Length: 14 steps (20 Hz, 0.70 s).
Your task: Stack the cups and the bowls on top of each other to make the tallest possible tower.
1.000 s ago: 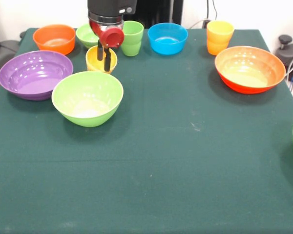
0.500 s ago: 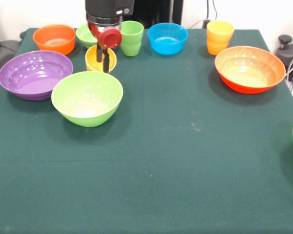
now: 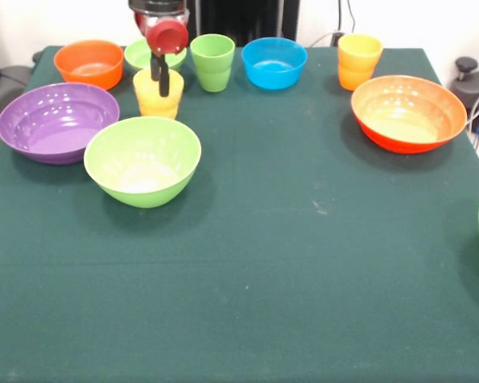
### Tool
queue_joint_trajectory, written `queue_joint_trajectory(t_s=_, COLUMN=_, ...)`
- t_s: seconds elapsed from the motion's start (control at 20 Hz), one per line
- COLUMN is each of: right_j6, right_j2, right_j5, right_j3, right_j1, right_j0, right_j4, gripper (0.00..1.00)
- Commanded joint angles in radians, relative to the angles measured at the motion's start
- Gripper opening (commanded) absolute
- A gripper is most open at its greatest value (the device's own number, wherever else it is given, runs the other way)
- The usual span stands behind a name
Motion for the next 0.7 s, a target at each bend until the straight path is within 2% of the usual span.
queue_joint_trajectory(t_s=0.05, right_j6=-0.145, right_j2=0.146, right_j5=0.171, right_j3=0.072, right_j1=-0.077, right_j0=-0.001, right_j4=0.009, gripper=1.00)
queue_joint_trajectory(t_s=0.3, right_j6=-0.079, right_j2=0.090, right_j5=0.117, right_j3=0.007, right_j1=-0.005, right_j0=0.067, right_j4=-0.027, gripper=1.00)
queue_joint_trajectory(t_s=0.7, right_j6=-0.020, right_j2=0.018, right_j5=0.065, right_j3=-0.069, right_j1=0.079, right_j0=0.156, right_j4=-0.031, gripper=1.00)
